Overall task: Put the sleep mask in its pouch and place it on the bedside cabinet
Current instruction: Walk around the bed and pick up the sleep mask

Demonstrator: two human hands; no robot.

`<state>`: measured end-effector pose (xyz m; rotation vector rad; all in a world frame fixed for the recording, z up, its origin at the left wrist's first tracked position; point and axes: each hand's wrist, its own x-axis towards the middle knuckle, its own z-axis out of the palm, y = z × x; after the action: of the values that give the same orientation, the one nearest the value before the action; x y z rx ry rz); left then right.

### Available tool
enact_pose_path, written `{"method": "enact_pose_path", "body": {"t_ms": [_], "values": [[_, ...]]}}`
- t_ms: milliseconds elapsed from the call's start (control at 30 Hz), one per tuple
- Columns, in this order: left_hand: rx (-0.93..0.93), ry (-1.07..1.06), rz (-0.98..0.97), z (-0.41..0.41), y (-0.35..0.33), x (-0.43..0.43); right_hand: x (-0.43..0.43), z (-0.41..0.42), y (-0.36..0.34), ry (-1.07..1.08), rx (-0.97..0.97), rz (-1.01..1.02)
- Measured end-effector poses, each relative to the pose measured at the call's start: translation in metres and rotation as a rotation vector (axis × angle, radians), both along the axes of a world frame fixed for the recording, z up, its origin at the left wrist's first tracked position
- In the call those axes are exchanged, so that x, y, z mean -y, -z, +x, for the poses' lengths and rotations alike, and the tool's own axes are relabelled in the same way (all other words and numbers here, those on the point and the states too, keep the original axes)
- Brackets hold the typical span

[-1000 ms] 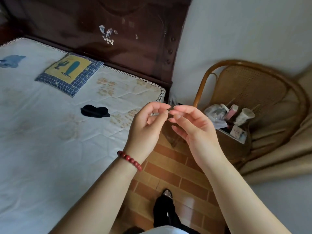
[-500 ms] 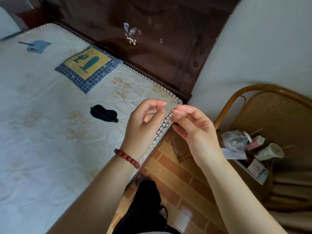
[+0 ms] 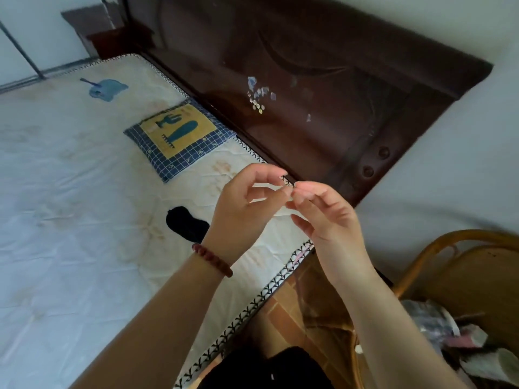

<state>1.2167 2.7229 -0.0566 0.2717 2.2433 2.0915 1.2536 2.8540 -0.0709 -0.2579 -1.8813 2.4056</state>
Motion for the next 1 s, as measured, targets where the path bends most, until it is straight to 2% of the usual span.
{"method": "enact_pose_path", "body": {"t_ms": [233,467,633,767,1000], "values": [[-0.036,-0.128,0.011,-0.053,-0.009,0.01,0.007,-0.083,-0.003,-0.143,0.001,0.022],[-0.021,-0.399,-0.007,-0.089,-0.003,0.014,0.012,-0.153,0.006,-0.402,-0.02,-0.098],[-0.025,-0.528,0.011,-0.115,0.009,0.022,0.026,-0.198,0.02,-0.507,-0.004,-0.16],[-0.035,-0.571,0.049,-0.13,0.025,0.031,0.046,-0.218,0.042,-0.565,-0.042,-0.13],[0.047,-0.631,-0.022,-0.143,0.082,0.065,0.07,-0.252,0.1,-0.634,-0.048,-0.035]]}}
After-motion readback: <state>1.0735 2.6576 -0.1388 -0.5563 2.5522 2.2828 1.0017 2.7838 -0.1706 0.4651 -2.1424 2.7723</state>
